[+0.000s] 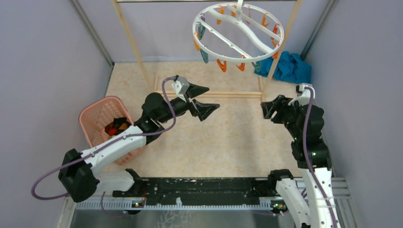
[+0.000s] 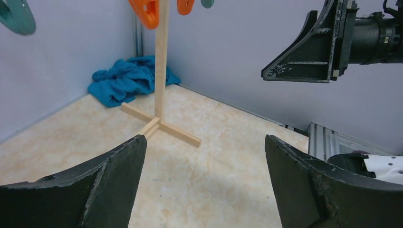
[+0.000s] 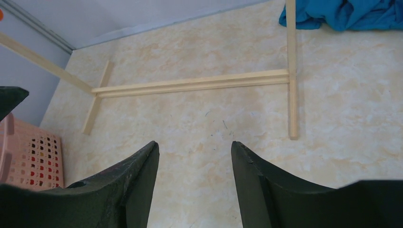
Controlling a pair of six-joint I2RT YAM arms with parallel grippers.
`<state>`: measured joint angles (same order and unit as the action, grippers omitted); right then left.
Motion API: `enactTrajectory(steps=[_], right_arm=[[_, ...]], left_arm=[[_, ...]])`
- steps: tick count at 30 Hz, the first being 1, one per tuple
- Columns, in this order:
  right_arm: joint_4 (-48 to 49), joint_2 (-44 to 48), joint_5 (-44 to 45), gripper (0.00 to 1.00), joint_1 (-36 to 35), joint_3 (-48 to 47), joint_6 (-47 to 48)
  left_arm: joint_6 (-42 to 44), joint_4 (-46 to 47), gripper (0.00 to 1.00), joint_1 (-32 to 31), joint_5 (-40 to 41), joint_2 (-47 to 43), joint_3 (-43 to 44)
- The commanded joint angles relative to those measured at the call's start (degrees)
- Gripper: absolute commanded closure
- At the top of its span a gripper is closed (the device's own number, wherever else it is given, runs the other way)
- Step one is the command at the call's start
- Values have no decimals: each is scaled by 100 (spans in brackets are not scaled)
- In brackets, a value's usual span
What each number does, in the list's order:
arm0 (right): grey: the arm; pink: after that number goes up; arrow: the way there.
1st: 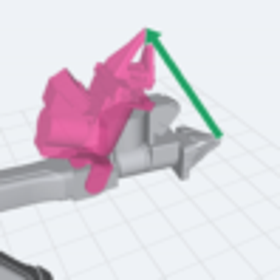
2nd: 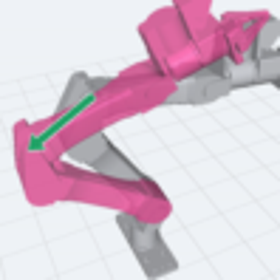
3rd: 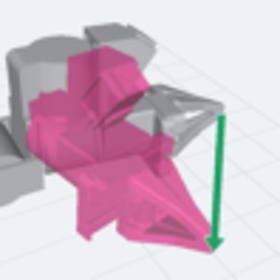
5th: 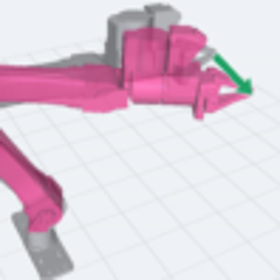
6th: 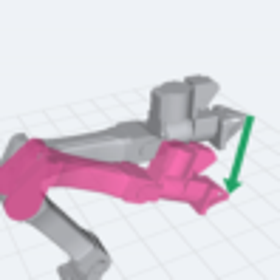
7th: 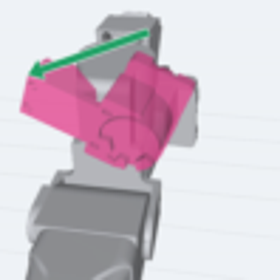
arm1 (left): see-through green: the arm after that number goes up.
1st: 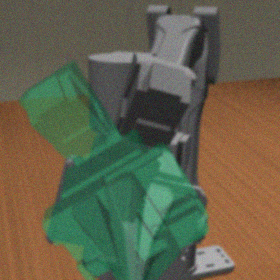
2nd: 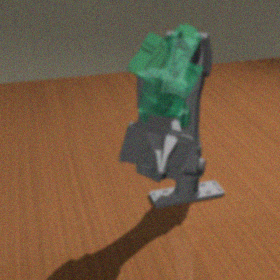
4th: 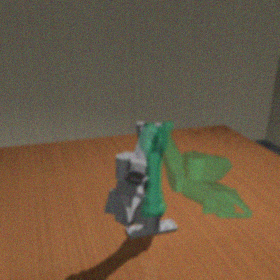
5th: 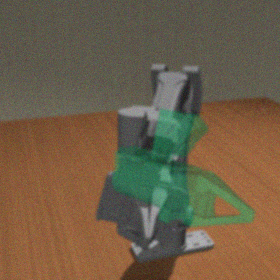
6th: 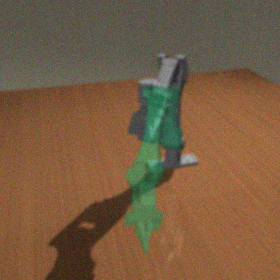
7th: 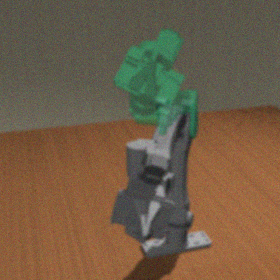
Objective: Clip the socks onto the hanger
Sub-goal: Open the clamp at the hanger.
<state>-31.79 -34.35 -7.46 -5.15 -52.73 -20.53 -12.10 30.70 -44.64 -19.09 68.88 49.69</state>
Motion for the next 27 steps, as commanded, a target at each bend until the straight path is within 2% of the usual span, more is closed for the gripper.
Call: enactTrajectory(steps=[1,6,14,27], right_arm=[[95,116,-338,43,-57,-430,92],[22,139,-365,43,-59,-521,185],[30,164,-411,43,-62,-398,191],[-116,172,-424,43,-57,-554,245]], left_arm=[[763,970,1,-9,-486,388,278],[1068,1362,2,90,-793,857,584],[840,1756,2,317,-1455,1543,1305],[475,2279,2,478,-1524,2200,1884]])
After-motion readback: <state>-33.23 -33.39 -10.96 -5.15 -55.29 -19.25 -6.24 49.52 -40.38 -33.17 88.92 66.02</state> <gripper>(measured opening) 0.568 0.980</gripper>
